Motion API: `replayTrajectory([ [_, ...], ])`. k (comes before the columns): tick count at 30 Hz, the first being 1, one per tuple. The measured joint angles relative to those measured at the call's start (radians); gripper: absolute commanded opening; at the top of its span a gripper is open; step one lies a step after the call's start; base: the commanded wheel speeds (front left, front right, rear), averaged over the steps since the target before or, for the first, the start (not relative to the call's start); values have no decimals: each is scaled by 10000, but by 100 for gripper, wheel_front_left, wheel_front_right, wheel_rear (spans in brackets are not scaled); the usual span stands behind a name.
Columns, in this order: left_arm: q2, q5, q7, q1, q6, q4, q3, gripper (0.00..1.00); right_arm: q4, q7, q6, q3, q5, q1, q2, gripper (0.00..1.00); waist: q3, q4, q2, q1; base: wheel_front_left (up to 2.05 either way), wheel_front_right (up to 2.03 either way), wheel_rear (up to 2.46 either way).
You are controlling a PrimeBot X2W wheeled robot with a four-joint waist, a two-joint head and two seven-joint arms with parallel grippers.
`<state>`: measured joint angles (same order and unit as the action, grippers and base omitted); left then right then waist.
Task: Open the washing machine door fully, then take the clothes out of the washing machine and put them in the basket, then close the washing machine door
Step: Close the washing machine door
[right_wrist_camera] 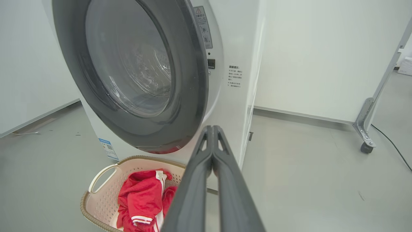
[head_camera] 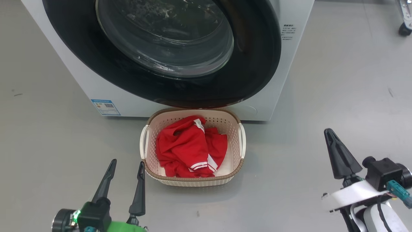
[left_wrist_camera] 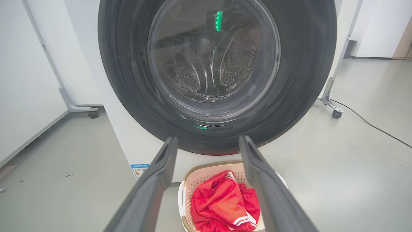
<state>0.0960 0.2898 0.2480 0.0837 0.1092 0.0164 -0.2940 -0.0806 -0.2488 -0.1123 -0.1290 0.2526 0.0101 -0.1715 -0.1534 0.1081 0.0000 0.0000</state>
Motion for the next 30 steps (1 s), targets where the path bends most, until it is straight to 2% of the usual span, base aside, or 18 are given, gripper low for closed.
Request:
replayTrajectory([
  [19, -328, -205, 12, -943, 0, 130, -644, 100, -247, 711, -98, -922, 136, -3262, -786, 0, -1249, 1123, 0, 0, 0, 0, 0],
  [24, -416, -205, 12, -1106, 2, 58, -844, 100, -479, 1057, -98, -1335, 901, -4051, -901, 0, -1501, 1532, 0, 0, 0, 0, 0],
  [30, -451, -205, 13, -1341, 2, 15, -1016, 100, -876, 1340, -100, -1555, 1287, -5045, -1446, 0, -1724, 2029, 0, 0, 0, 0, 0],
])
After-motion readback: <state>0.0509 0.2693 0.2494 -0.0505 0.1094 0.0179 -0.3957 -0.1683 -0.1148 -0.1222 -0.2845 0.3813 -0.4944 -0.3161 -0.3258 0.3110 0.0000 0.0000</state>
